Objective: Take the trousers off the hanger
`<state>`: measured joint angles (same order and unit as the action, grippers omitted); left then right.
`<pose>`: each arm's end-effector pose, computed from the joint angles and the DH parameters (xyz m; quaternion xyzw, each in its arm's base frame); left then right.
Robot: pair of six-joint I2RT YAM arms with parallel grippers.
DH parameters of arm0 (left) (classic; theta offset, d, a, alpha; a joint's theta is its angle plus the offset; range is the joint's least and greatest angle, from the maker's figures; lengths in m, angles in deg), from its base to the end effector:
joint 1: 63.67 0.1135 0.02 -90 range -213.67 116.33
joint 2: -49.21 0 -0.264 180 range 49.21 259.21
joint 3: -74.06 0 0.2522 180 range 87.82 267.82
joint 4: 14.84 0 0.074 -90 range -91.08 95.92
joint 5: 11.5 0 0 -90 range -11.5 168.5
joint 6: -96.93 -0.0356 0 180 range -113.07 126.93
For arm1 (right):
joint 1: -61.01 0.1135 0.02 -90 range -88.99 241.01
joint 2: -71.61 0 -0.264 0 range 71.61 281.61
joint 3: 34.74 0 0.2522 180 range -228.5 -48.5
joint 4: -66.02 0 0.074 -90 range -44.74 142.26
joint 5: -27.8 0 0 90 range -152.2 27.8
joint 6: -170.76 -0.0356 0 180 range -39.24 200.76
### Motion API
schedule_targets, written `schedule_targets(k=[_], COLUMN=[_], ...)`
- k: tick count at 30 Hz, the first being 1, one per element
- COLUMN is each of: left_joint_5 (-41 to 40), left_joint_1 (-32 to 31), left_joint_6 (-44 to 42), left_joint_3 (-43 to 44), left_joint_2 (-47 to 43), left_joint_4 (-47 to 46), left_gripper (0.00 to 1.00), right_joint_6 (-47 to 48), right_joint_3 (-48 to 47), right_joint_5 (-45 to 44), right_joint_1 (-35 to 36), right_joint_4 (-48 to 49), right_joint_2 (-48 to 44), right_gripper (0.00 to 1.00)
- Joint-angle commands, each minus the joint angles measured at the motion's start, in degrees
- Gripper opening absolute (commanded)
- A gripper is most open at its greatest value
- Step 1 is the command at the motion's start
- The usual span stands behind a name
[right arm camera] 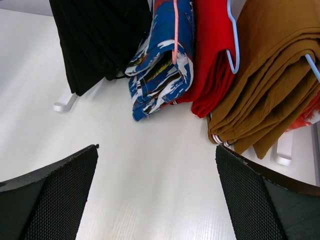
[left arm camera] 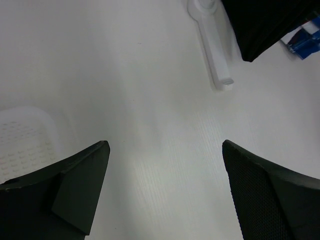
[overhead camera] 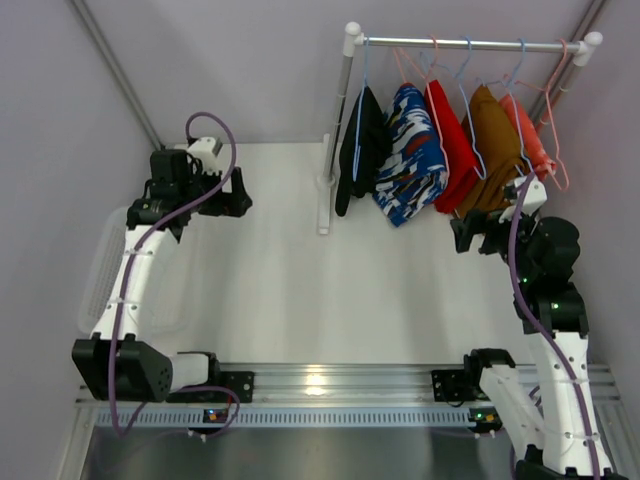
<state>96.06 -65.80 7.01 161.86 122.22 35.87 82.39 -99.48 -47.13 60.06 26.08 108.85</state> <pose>0.2735 -0.0209 0.3670 0.0851 0.8789 -0.1446 0.4466 0.1395 0.0069 0.3664 -0.0867 0.7723 0.0882 0.6231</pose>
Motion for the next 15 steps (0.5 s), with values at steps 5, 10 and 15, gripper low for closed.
schedule_targets(k=[5, 10, 15], left_joint_5=[20.30, 27.52, 26.73], left_joint_1=[-0.15, -4.45, -12.89], left_joint_6=[11.84, 24.52, 32.16], left_joint_3=[10.93, 15.25, 20.17], left_joint_2=[2.82, 6.44, 12.58], left_joint_4=[-5.39, -19.06, -27.45], left_gripper=[0.99, 0.99, 0.96], right_joint_6=[1.18, 3.11, 3.38], right_joint_3=[-1.31, -5.00, -8.07], right_joint_5=[-2.41, -3.12, -3.73], right_joint_1=[-0.72, -0.72, -0.72], right_joint_4=[1.30, 0.16, -1.07], right_joint_2=[2.14, 5.74, 10.13], right_gripper=[0.99, 1.00, 0.99])
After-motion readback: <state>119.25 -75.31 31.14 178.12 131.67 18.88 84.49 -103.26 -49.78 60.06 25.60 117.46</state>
